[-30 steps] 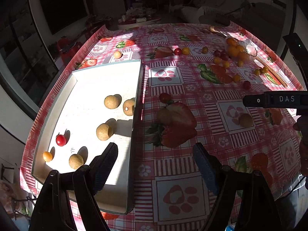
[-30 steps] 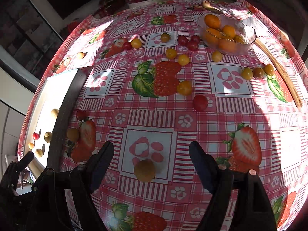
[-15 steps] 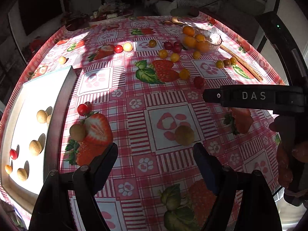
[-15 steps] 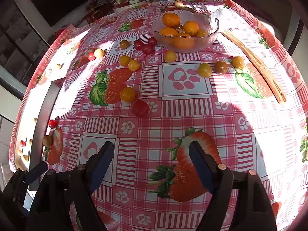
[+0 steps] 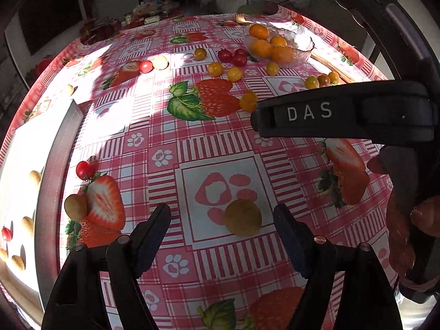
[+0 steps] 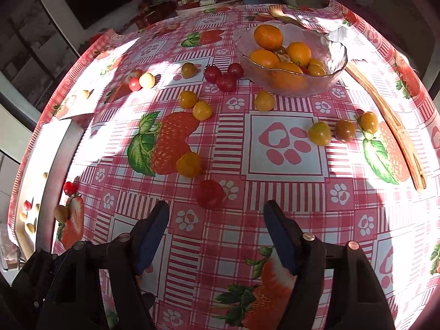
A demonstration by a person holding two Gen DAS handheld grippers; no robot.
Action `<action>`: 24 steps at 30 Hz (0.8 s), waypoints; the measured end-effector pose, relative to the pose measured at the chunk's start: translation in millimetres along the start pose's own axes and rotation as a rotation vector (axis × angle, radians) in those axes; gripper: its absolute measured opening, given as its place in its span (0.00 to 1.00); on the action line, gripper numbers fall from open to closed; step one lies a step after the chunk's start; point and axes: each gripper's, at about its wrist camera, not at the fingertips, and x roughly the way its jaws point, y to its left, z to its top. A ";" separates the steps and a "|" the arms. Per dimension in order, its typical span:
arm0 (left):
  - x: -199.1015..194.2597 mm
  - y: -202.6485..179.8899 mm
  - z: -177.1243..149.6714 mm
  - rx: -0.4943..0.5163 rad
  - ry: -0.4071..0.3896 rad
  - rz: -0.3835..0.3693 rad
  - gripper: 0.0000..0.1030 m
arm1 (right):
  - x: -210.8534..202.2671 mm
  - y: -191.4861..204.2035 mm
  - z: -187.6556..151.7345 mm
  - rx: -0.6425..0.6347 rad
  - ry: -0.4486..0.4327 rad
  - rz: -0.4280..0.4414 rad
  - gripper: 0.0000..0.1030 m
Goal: Organize fruits
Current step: 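Move both grippers back from the tray toward the remaining fruits, then grasp a brown fruit with the left gripper while the right gripper grasps a red cherry tomato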
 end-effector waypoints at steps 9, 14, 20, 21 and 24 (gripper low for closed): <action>-0.3 -6.0 3.5 0.017 -0.018 -0.001 0.27 | 2.3 6.9 1.3 -0.055 -0.023 -0.061 0.28; -6.3 -0.4 -3.8 0.019 -0.009 -0.027 0.27 | -4.6 -4.1 -6.6 0.006 -0.025 -0.019 0.22; -18.0 21.5 -22.3 -0.031 0.015 -0.030 0.27 | -20.0 -7.3 -34.9 0.037 -0.023 0.033 0.22; -19.7 25.3 -25.2 -0.043 0.020 -0.028 0.27 | -22.3 -7.0 -39.9 0.039 -0.021 0.039 0.22; -24.5 35.0 -33.8 -0.074 0.032 -0.014 0.27 | -28.6 -5.7 -52.8 0.049 -0.019 0.048 0.22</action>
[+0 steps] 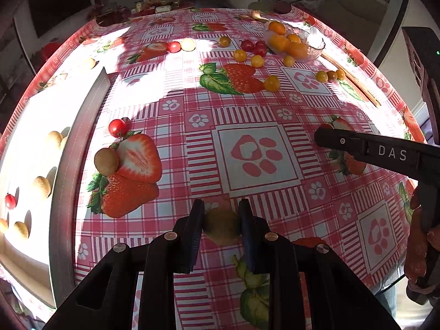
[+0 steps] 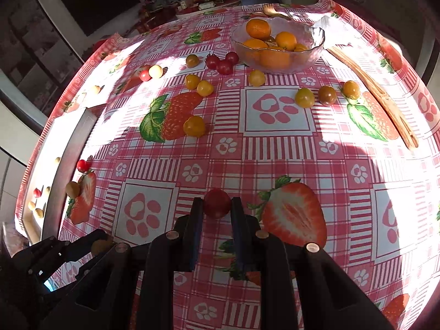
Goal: Organize fruits
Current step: 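Grasp a brown fruit with the left gripper while the right gripper grasps a red cherry tomato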
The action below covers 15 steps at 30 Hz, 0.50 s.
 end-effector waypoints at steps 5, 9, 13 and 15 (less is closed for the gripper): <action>-11.8 9.1 -12.2 -0.017 -0.006 0.023 0.27 | -8.5 5.1 -15.8 0.010 0.003 0.018 0.22; -20.7 16.0 -21.2 -0.020 -0.015 0.040 0.27 | -13.2 12.1 -25.7 -0.003 0.011 0.020 0.22; -26.9 23.7 -28.0 -0.031 -0.022 0.045 0.27 | -16.1 17.6 -33.3 -0.012 0.020 0.017 0.22; -29.9 27.9 -30.4 -0.039 -0.026 0.044 0.27 | -17.1 19.9 -35.8 -0.014 0.024 0.017 0.22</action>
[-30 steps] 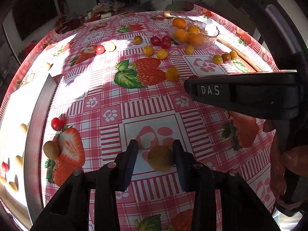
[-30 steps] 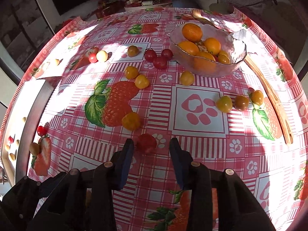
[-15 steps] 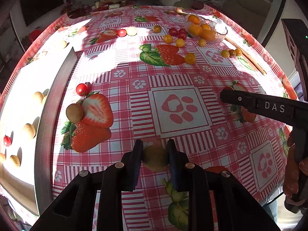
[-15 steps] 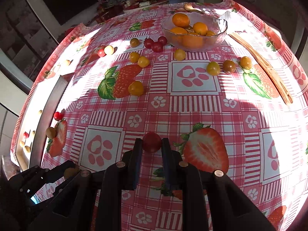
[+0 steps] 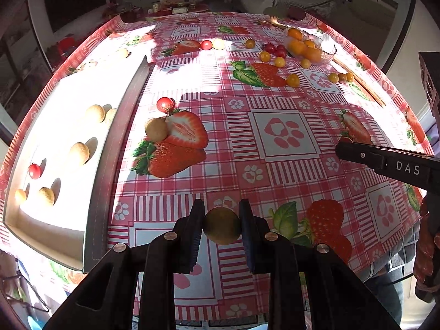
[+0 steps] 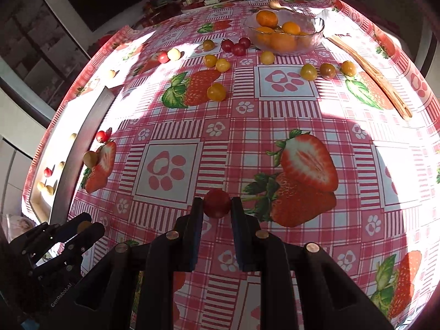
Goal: Organize fruits
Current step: 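Grasp a brown fruit with the left gripper while the right gripper grasps a red cherry tomato, then carry the brown fruit with the left gripper while the right gripper carries the red tomato to the tray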
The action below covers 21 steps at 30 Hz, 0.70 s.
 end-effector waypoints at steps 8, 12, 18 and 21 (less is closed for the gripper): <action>-12.8 14.7 -2.5 -0.028 -0.034 0.002 0.27 | -2.9 16.7 -2.3 -0.025 0.009 0.002 0.22; -18.8 24.1 -1.9 -0.042 -0.055 0.011 0.27 | -4.9 28.9 1.0 -0.047 0.006 0.004 0.22; -23.4 42.2 -2.4 -0.075 -0.070 0.019 0.27 | -7.3 48.9 4.8 -0.078 0.005 0.008 0.22; -26.7 53.1 -2.0 -0.094 -0.083 0.025 0.27 | -7.4 58.2 6.0 -0.095 0.006 0.007 0.22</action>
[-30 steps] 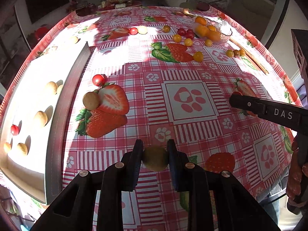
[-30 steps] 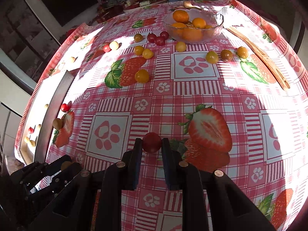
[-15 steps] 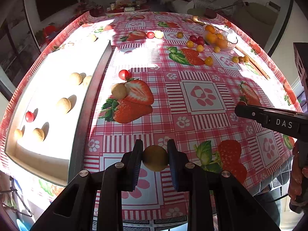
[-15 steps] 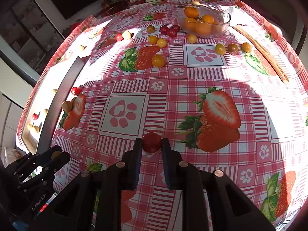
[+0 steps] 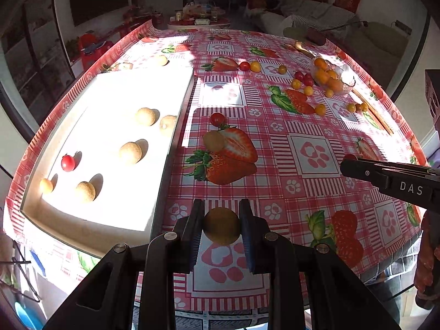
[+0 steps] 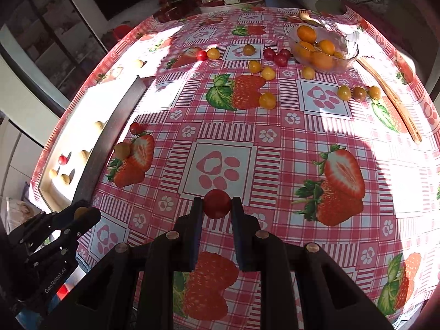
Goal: Organize fruits
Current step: 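Carry the brown fruit with the left gripper while the right gripper carries the red tomato to the tray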
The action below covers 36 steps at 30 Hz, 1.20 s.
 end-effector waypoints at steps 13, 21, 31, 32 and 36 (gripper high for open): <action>-13.9 42.9 5.5 -0.055 -0.059 0.023 0.27 | 4.3 47.4 13.0 -0.091 0.003 -0.007 0.22; -22.3 62.1 11.6 -0.077 -0.091 0.035 0.27 | 7.3 80.8 25.3 -0.148 -0.002 0.010 0.22; -35.4 102.2 42.2 -0.091 -0.145 0.091 0.27 | 8.7 112.6 55.0 -0.180 -0.012 0.060 0.22; -36.0 106.8 46.8 -0.095 -0.150 0.096 0.27 | 8.8 115.8 59.5 -0.183 -0.014 0.066 0.22; -33.2 124.1 65.9 -0.112 -0.167 0.123 0.27 | 12.4 130.2 79.6 -0.201 -0.022 0.085 0.22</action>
